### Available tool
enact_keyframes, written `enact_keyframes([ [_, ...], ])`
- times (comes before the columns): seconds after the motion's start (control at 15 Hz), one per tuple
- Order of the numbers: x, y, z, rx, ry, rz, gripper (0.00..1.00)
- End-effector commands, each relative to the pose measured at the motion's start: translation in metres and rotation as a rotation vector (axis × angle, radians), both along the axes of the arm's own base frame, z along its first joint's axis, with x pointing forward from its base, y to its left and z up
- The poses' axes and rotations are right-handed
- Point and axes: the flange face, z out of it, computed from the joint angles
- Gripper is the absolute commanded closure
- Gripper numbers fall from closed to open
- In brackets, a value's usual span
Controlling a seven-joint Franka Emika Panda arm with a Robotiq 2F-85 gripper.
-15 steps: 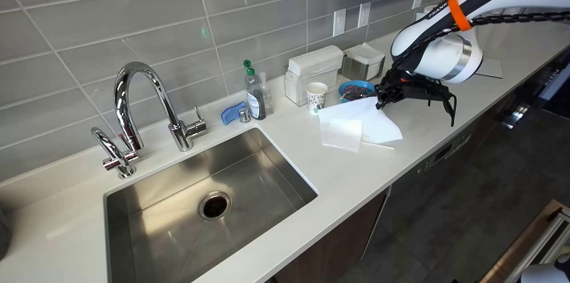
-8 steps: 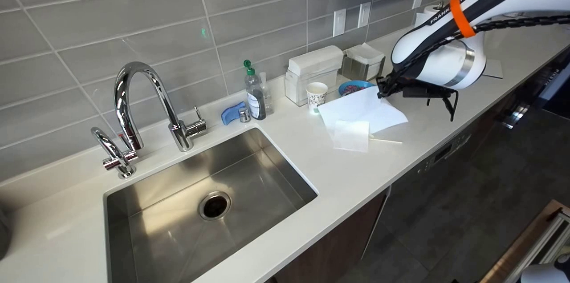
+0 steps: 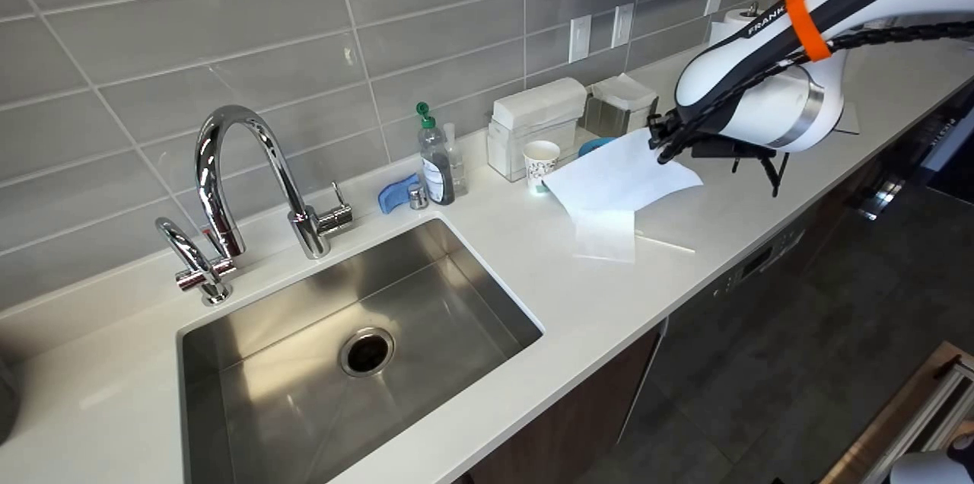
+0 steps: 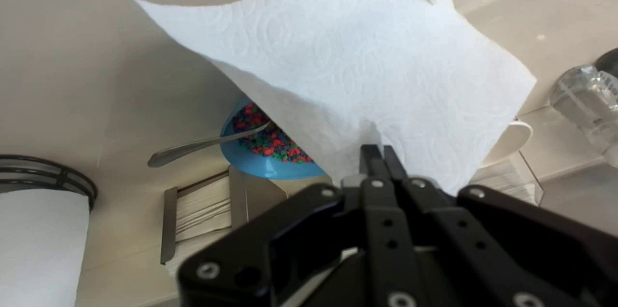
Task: Use one white napkin to wipe the counter.
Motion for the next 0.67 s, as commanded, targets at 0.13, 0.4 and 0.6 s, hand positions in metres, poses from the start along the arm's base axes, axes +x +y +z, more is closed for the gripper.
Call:
enact_keyframes([
  [0.13, -0.022, -0.006, 0.022, 0.019, -0.038, -0.043, 1.00],
  [0.4, -0.034, -0.018, 0.039, 0.077, -0.051, -0.089, 1.00],
  [0.6, -0.041, -0.031, 0.054, 0.127, -0.093, -0.155, 1.00],
])
